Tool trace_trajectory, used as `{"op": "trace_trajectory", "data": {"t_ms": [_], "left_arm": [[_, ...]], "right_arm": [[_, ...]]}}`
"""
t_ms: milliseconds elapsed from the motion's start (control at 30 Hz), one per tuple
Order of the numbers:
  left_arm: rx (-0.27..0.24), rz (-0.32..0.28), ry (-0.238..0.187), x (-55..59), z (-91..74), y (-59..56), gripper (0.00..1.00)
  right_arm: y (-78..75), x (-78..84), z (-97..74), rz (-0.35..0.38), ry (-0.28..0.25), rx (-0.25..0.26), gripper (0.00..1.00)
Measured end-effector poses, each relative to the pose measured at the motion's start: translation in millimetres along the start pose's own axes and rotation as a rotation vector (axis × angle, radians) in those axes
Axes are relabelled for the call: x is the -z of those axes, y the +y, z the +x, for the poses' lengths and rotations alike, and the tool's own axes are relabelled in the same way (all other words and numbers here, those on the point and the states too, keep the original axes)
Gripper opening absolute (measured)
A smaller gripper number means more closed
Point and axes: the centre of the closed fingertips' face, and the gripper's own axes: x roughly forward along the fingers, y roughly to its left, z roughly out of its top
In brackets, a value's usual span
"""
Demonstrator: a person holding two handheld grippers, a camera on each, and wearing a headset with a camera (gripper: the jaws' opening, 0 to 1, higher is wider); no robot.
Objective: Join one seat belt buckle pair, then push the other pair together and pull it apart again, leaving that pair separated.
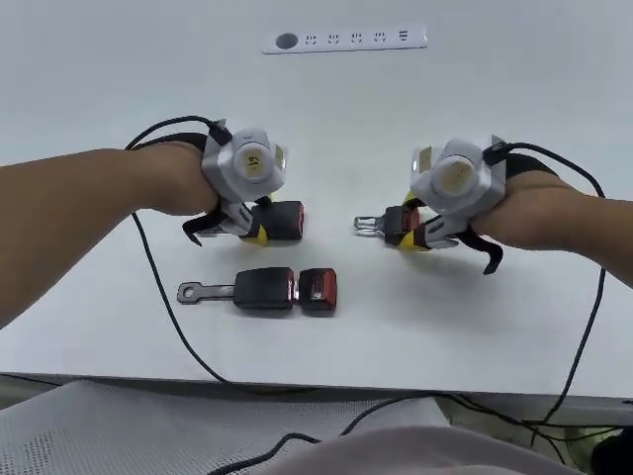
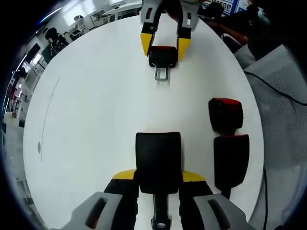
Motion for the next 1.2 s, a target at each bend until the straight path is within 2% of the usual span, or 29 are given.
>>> {"op": "trace_trajectory", "data": {"t_ms": [200,433,767,833,867,900,967,1000,1067,1200], "left_arm": [[-0.002,-0.008,-0.007,-0.3,-1.2,-1.4,0.32],[-0.004,0.0,-0.003,-0.1,-1.8,-2.5,0.32],[-0.033,-0.015,-0.01,0.9,-3.9,-3.4,0.33],[-0.045,0.026,-0.011,1.5,-4.8,-4.7,0.33],[-0.049,0.084,0.015,5.5,-6.6,-4.5,0.34],[-0.053,0.099,0.02,6.3,-8.2,-6.1,0.34],[-0.06,0.062,0.007,5.3,-14.5,-8.8,0.34],[-0.079,0.044,-0.012,3.6,-19.4,-7.9,0.33],[-0.109,0.019,-0.021,4.3,-26.6,-8.1,0.32],[-0.142,-0.007,-0.043,6.6,-38.5,-15.5,0.31]], "right_arm": [[-2.2,26.7,-15.4,0.025,0.02,0.009,0.32],[-4.3,39.0,-22.4,0.011,0.039,0.018,0.33],[-3.8,39.1,-23.5,0.008,0.046,0.042,0.34],[-2.8,37.8,-25.5,0.001,0.041,0.053,0.34],[-2.7,36.1,-28.1,0.005,0.034,0.06,0.34],[-2.7,34.7,-30.2,0.007,0.027,0.066,0.34],[-2.4,30.9,-35.8,0.015,0.009,0.079,0.36],[-0.9,28.6,-39.4,0.019,-0.004,0.083,0.37],[2.0,26.4,-43.4,0.015,-0.015,0.088,0.39],[11.5,20.9,-50.3,0.038,-0.056,0.093,0.4]]}}
